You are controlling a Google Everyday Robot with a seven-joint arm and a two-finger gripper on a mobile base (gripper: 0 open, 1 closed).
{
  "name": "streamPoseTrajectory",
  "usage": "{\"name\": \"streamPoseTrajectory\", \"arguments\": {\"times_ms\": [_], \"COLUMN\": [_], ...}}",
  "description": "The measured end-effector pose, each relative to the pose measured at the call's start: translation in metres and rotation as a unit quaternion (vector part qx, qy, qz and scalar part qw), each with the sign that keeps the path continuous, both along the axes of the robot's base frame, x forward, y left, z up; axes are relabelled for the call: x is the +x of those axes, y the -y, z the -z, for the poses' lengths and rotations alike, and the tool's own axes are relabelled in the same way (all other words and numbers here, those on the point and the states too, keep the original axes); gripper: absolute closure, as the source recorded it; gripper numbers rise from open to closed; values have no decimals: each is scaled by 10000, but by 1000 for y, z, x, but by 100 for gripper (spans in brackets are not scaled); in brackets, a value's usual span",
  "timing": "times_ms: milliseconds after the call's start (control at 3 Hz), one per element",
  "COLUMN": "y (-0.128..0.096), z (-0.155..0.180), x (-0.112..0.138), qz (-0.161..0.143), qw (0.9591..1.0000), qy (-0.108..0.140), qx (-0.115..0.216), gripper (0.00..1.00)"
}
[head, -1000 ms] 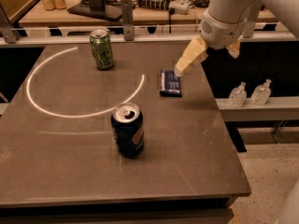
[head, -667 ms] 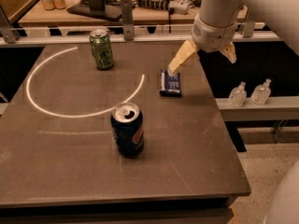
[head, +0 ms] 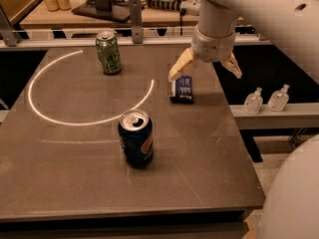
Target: Move rxbar blueberry near green can
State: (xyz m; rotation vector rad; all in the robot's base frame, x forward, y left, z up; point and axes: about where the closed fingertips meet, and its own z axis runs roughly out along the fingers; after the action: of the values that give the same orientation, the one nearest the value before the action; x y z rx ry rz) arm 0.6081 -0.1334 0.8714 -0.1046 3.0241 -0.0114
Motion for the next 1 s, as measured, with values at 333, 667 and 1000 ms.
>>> {"name": "streamPoseTrajectory", "arguments": {"times_ms": [333,667,1000], "y": [-17,-34,-42], "z": [16,30,43], "x": [6,10,13], "qz": [-130,-228,-212], "qw": [9999,9997,9996], "qy": [-8,-79,-162], "qx": [35,10,-96], "gripper": [0,0,0]}}
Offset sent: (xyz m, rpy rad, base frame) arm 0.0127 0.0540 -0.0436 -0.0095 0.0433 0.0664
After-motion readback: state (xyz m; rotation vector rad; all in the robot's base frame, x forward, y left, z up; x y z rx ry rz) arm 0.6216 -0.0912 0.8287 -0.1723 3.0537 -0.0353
